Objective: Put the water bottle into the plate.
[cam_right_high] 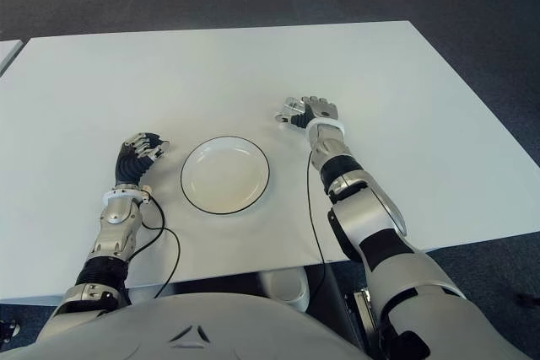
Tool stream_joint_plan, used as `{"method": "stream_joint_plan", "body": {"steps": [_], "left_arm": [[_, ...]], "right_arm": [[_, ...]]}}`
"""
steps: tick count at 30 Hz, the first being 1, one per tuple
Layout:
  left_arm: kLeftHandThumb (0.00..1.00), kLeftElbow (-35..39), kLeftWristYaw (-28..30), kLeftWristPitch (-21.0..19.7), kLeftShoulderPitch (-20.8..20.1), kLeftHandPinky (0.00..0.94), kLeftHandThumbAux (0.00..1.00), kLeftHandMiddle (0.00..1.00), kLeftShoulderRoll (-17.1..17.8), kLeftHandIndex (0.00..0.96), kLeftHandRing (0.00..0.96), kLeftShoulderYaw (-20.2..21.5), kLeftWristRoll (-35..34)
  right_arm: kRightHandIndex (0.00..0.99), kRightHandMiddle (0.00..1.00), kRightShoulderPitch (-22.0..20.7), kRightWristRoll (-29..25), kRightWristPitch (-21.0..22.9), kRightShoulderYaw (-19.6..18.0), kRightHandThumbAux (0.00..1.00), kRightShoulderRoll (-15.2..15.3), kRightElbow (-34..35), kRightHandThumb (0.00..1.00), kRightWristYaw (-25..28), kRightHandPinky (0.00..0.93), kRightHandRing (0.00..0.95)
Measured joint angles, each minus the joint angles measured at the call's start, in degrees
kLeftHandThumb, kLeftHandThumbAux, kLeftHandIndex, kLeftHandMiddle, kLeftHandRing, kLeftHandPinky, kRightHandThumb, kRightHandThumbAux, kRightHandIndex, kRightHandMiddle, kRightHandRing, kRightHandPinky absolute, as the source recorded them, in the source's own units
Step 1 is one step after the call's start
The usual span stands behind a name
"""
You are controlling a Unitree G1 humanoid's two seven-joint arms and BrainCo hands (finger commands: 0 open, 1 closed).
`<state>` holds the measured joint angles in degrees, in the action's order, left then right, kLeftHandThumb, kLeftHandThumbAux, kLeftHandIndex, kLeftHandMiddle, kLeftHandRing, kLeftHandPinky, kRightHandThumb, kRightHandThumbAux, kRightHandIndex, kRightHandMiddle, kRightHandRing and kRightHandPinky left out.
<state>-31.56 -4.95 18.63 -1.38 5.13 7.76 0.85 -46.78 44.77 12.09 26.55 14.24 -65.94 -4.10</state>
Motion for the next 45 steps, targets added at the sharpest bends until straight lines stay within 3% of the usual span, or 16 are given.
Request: {"method": "stream_joint_plan", "body": {"steps": [13,20,23,29,31,32,34,41,45], "left_arm": [[0.699,0.0,0.0,0.0,0.2,0.468,0.72,0.486,0.0,0.428,0.477,0.0,0.0],[0.699,0.0,0.0,0.0,0.2,0.469,0.72,0.482,0.0,0.428,0.474,0.0,0.0],[0.7,0.0,0.0,0.0,0.2,0.472,0.72,0.482,0.0,0.428,0.476,0.0,0.0],[0.702,0.0,0.0,0.0,0.2,0.473,0.719,0.482,0.0,0.428,0.477,0.1,0.0],[0.702,0.0,0.0,0.0,0.2,0.472,0.719,0.482,0.0,0.428,0.476,0.1,0.0],[0.702,0.0,0.0,0.0,0.2,0.471,0.719,0.482,0.0,0.428,0.476,0.1,0.0],[0.702,0.0,0.0,0.0,0.2,0.471,0.719,0.482,0.0,0.428,0.476,0.1,0.0],[0.702,0.1,0.0,0.0,0.2,0.469,0.719,0.483,0.0,0.428,0.476,0.1,0.0],[0.702,0.2,0.0,0.0,0.2,0.466,0.719,0.482,0.0,0.428,0.475,0.1,0.0]], "right_arm": [[0.0,0.0,-3.4,-0.5,0.2,2.7,0.261,-0.6,-6.4,0.522,5.4,0.0,0.0],[0.021,0.0,-4.5,-0.5,1.1,4.1,0.341,-0.6,-7.3,0.487,8.1,0.107,0.0],[0.214,0.064,-4.7,-0.6,1.1,4.4,0.371,-0.6,-7.5,0.515,8.4,0.173,0.054],[0.398,0.174,-4.9,-0.9,1.1,4.6,0.434,-0.6,-7.5,0.569,8.5,0.237,0.142],[0.429,0.198,-4.9,-0.9,1.1,4.7,0.451,-0.6,-7.5,0.579,8.3,0.252,0.162],[0.43,0.22,-4.9,-0.9,1.1,4.8,0.542,-0.6,-7.5,0.625,8.1,0.264,0.18],[0.432,0.254,-4.8,-1.1,1.1,4.6,0.621,-0.6,-7.5,0.666,7.4,0.284,0.209],[0.435,0.327,-4.2,-3.9,2.6,1.5,0.701,-1.3,-7.4,0.704,2.3,0.344,0.277],[0.435,0.496,-3.6,-5.9,3.8,-0.7,0.713,-2.2,-7.3,0.705,-0.7,0.593,0.508]]}}
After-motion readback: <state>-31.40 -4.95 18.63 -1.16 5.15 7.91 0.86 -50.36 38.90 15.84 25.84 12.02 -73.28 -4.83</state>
